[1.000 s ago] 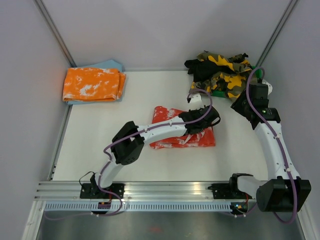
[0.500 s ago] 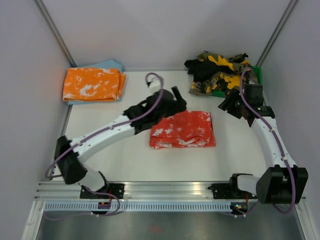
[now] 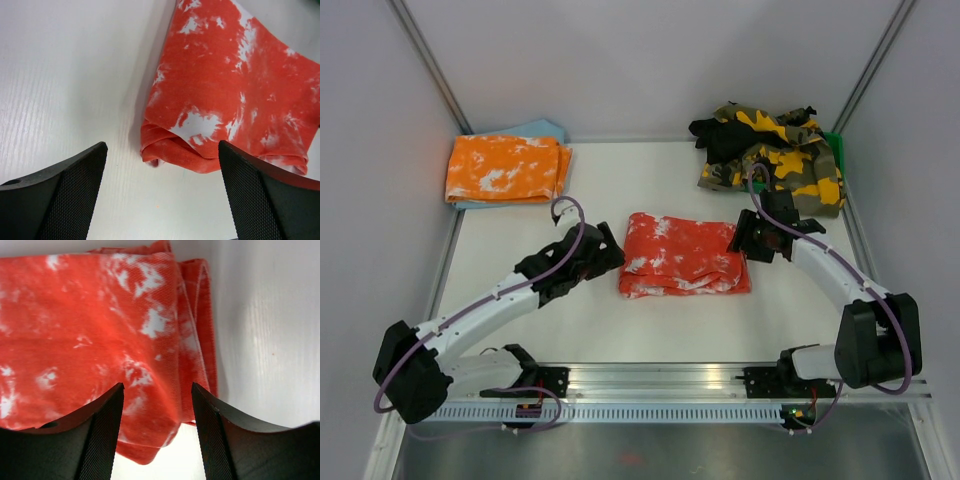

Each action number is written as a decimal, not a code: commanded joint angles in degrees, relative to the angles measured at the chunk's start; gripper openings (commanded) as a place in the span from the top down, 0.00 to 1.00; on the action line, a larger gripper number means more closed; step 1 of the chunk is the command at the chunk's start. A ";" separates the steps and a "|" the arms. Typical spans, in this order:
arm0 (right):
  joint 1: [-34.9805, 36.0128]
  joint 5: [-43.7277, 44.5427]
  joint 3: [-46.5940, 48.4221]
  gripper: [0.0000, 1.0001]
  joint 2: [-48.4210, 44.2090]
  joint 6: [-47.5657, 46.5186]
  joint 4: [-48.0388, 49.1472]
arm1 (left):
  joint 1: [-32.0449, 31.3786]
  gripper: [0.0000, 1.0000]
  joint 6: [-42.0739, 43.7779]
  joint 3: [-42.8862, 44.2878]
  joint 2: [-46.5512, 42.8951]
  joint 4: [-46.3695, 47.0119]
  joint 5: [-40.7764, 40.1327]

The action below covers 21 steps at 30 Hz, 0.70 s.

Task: Fold and stack the trousers
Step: Fold the trousers

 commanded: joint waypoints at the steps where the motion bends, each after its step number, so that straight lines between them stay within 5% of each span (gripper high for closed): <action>1: -0.09 4.22 -1.58 0.37 -0.74 0.36 -0.39 | 0.51 0.03 0.47 -0.56 -3.66 0.71 0.59; 14: 3.87 -2.73 -8.44 0.47 -0.57 5.46 9.89 | 0.60 0.03 1.17 0.23 0.38 2.82 4.10; 17: 3.87 -1.50 -8.18 0.72 -0.22 5.20 9.63 | 0.69 0.03 1.17 0.23 0.47 2.91 4.10; 18: 3.87 -0.36 -7.39 0.98 -0.13 4.67 9.10 | 0.60 0.03 1.26 0.41 0.64 2.82 4.01; 21: 3.87 7.25 -2.58 1.00 -0.22 2.92 2.09 | 0.60 0.03 2.05 1.20 0.99 2.38 3.75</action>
